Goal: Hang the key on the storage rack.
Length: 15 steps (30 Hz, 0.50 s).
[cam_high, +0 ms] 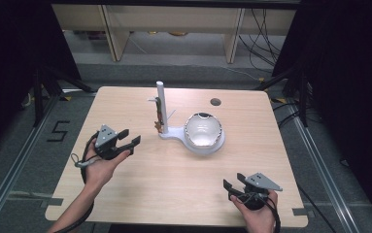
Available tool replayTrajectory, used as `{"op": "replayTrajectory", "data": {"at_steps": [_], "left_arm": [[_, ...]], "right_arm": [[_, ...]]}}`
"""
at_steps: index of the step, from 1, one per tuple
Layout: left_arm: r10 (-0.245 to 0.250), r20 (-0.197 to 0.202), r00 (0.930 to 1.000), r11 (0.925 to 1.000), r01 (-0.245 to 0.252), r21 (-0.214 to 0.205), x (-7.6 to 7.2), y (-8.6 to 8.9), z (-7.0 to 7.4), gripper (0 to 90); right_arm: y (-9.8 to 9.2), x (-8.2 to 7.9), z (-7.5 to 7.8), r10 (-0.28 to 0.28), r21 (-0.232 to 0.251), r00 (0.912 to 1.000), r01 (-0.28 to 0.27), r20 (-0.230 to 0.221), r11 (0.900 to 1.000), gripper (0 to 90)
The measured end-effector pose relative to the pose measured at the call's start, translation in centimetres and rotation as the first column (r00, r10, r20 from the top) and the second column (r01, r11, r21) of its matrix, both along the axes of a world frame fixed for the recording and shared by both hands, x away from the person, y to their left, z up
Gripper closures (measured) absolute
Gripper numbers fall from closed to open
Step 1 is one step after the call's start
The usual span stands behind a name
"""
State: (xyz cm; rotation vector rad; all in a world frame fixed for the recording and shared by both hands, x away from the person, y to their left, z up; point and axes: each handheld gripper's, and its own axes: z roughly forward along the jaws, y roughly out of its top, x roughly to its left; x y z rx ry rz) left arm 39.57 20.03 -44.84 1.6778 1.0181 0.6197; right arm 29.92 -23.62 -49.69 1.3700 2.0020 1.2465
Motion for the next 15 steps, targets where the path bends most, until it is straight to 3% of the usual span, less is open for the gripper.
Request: {"op": "replayTrajectory", "data": {"at_steps": [6, 12, 15], "left_arm": [[0.015, -0.004, 0.9999, 0.9999, -0.015, -0.009, -1.4, 1.0, -1.1, 44.5], [0.042, 0.002, 0.9991, 0.9991, -0.042, 0.010, -3.2, 1.7, -2.6, 43.7], [0.046, -0.001, 0.9989, 0.9989, -0.046, 0.012, -3.8, 2.1, -3.2, 42.7]], "right_arm": [[0.0, 0.0, 0.0, 0.001, -0.002, 1.0000, -0.001, 0.000, 1.0000, 39.6], [-0.1, 0.0, 0.0, -0.008, -0.015, 0.9999, 0.008, -0.007, 0.9999, 39.5], [0.0, 0.1, -0.2, -0.013, -0.016, 0.9998, 0.013, 0.012, 0.9998, 39.5]]}}
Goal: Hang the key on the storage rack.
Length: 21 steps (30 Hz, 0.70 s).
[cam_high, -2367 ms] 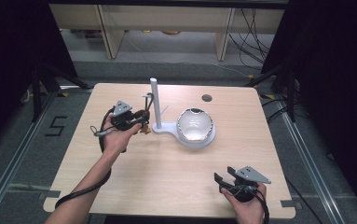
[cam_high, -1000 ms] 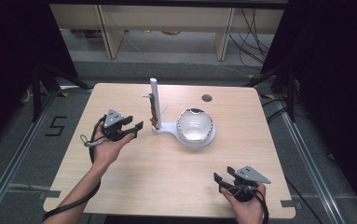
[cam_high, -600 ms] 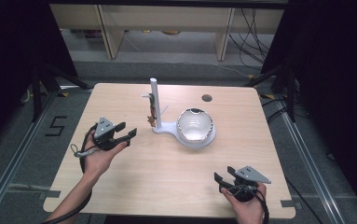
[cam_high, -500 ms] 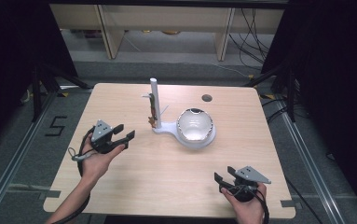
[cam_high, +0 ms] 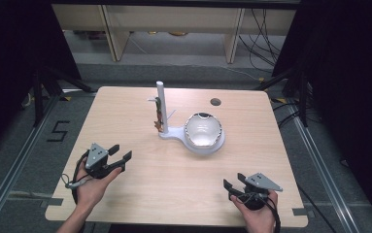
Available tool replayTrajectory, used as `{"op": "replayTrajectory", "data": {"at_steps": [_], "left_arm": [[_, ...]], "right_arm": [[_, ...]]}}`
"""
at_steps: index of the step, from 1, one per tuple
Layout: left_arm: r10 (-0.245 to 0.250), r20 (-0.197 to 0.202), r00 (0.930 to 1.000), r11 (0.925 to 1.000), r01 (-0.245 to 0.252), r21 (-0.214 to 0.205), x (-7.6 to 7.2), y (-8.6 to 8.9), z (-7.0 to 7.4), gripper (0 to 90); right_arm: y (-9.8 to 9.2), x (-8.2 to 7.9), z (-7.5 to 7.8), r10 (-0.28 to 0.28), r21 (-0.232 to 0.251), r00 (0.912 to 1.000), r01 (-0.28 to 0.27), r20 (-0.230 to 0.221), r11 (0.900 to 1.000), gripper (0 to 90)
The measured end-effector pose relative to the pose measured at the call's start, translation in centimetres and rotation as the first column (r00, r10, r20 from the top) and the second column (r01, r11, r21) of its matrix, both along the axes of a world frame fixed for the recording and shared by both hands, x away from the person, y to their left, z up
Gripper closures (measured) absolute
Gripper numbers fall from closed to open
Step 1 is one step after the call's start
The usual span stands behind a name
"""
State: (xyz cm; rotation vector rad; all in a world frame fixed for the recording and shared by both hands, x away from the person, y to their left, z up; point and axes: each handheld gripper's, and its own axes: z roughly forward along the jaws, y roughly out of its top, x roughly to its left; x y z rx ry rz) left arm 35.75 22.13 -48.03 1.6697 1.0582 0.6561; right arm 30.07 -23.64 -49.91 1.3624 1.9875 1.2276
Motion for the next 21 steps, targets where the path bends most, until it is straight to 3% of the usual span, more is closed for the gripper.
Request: {"op": "replayTrajectory", "data": {"at_steps": [2, 3, 5, 7, 9, 10, 12, 13, 18, 20, 21], "left_arm": [[0.002, 0.002, 1.0000, 1.0000, -0.002, -0.003, -0.3, 0.2, -0.5, 42.4], [0.004, -0.006, 1.0000, 1.0000, -0.004, 0.000, -0.5, 0.4, -0.7, 42.2], [0.003, -0.021, 0.9998, 1.0000, -0.003, 0.000, -0.6, 0.8, -1.2, 41.5], [0.007, -0.036, 0.9993, 1.0000, -0.007, -0.003, -0.7, 1.3, -1.7, 39.9], [0.016, -0.035, 0.9992, 0.9999, -0.016, 0.000, -0.8, 1.7, -2.1, 39.9], [0.025, -0.037, 0.9990, 0.9997, -0.025, -0.005, -0.9, 1.9, -2.3, 39.9], [0.039, -0.030, 0.9988, 0.9992, -0.039, -0.009, -1.0, 2.3, -2.7, 40.0], [0.042, -0.025, 0.9988, 0.9989, -0.043, -0.017, -1.1, 2.4, -2.8, 40.0], [0.064, 0.001, 0.9979, 0.9979, -0.064, -0.006, -1.6, 2.8, -3.4, 40.0], [0.063, 0.012, 0.9979, 0.9980, -0.063, 0.002, -1.7, 2.9, -3.7, 39.9], [0.068, 0.014, 0.9976, 0.9977, -0.068, 0.008, -1.8, 2.9, -3.8, 39.9]], "right_arm": [[0.0, -0.1, 0.1, 0.005, 0.007, 0.9999, -0.005, -0.013, 1.0000, 39.4], [0.2, -0.4, 0.2, -0.017, 0.034, 0.9988, 0.018, -0.046, 0.9993, 39.3], [-0.1, -0.1, 0.0, 0.007, 0.007, 0.9999, -0.007, -0.009, 0.9999, 39.2], [-0.1, -0.1, 0.0, 0.008, 0.013, 1.0000, -0.008, -0.006, 0.9999, 39.0], [0.0, -0.3, 0.1, -0.013, 0.018, 0.9994, 0.013, -0.033, 0.9997, 38.9], [-0.2, -0.2, 0.1, 0.004, 0.009, 0.9999, -0.004, -0.015, 1.0000, 38.9], [-0.1, -0.2, 0.0, -0.014, 0.006, 0.9997, 0.014, -0.020, 0.9999, 39.0], [-0.3, -0.1, 0.0, 0.005, 0.001, 0.9999, -0.005, -0.016, 1.0000, 38.9], [-0.3, -0.1, -0.2, 0.000, -0.002, 1.0000, 0.000, -0.001, 1.0000, 38.9], [0.0, -0.3, -0.3, -0.017, 0.040, 0.9995, 0.018, -0.025, 0.9990, 38.9], [-0.2, -0.1, -0.4, -0.009, 0.017, 0.9999, 0.009, -0.006, 0.9998, 38.9]]}}
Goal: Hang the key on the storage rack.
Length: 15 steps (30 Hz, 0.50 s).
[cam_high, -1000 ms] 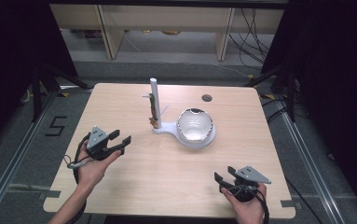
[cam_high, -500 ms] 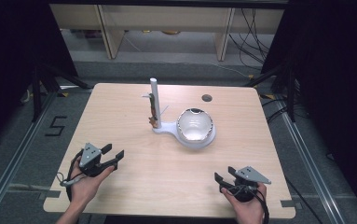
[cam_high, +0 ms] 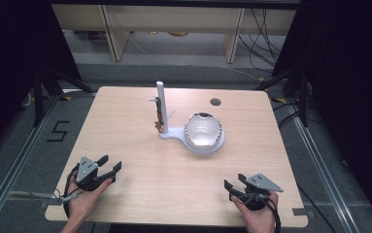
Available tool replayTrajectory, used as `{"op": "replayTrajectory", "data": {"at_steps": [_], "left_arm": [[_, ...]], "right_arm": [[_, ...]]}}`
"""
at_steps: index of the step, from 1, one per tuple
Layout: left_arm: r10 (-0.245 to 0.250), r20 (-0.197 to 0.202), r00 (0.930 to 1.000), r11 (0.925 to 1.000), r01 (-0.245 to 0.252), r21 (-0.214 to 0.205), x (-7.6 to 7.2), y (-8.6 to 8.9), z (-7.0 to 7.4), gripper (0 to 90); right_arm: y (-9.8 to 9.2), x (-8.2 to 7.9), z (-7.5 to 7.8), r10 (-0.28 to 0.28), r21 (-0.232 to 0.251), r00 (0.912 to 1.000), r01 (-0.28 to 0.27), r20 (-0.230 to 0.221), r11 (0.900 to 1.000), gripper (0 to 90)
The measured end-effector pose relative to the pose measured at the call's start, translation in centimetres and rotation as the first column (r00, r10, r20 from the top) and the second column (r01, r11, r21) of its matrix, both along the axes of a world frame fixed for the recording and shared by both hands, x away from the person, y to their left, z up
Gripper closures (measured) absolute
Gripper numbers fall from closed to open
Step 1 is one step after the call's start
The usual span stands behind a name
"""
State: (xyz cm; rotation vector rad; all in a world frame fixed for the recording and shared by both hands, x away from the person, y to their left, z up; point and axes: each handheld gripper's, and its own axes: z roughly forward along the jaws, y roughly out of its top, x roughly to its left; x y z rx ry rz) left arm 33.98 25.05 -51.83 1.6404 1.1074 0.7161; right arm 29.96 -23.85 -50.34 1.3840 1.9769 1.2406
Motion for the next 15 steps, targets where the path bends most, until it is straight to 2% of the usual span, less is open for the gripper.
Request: {"op": "replayTrajectory", "data": {"at_steps": [2, 3, 5, 6, 9, 13, 14, 15], "left_arm": [[-0.001, 0.005, 1.0000, 1.0000, 0.001, 0.001, -0.04, 0.03, -0.19, 39.9], [-0.006, 0.011, 0.9999, 1.0000, 0.007, -0.004, 0.00, 0.02, -0.33, 39.9], [-0.011, 0.008, 0.9999, 0.9999, 0.010, 0.009, 0.00, -0.01, -0.53, 39.9], [-0.007, 0.004, 1.0000, 0.9999, 0.007, 0.011, -0.04, -0.09, -0.52, 40.0], [-0.015, 0.015, 0.9998, 0.9996, 0.015, 0.023, -0.07, -0.23, -0.53, 39.9], [-0.012, 0.013, 0.9998, 0.9995, 0.012, 0.031, -0.14, -0.30, -0.50, 40.0], [-0.010, 0.014, 0.9999, 0.9997, 0.010, 0.024, -0.13, -0.36, -0.52, 40.0], [-0.009, 0.013, 0.9999, 0.9997, 0.009, 0.021, -0.11, -0.38, -0.53, 40.1]], "right_arm": [[-0.03, -0.12, 0.02, -0.015, -0.009, 0.9999, 0.015, -0.006, 0.9998, 38.9], [-0.20, -0.03, -0.03, 0.007, -0.013, 0.9999, -0.007, 0.016, 0.9999, 38.9], [-0.05, -0.44, 0.09, -0.020, 0.029, 0.9994, 0.020, -0.028, 0.9994, 38.9], [-0.42, -0.23, 0.02, 0.005, -0.009, 1.0000, -0.005, -0.002, 0.9999, 38.9], [-0.61, -0.18, -0.18, -0.003, -0.019, 1.0000, 0.003, 0.004, 0.9998, 38.9], [-0.63, -0.18, -0.37, -0.016, -0.006, 0.9998, 0.016, 0.007, 0.9998, 39.0], [-0.57, -0.32, -0.33, -0.025, 0.003, 0.9997, 0.025, -0.004, 0.9997, 38.9], [-0.63, -0.19, -0.43, -0.026, -0.015, 0.9996, 0.026, 0.009, 0.9996, 38.9]]}}
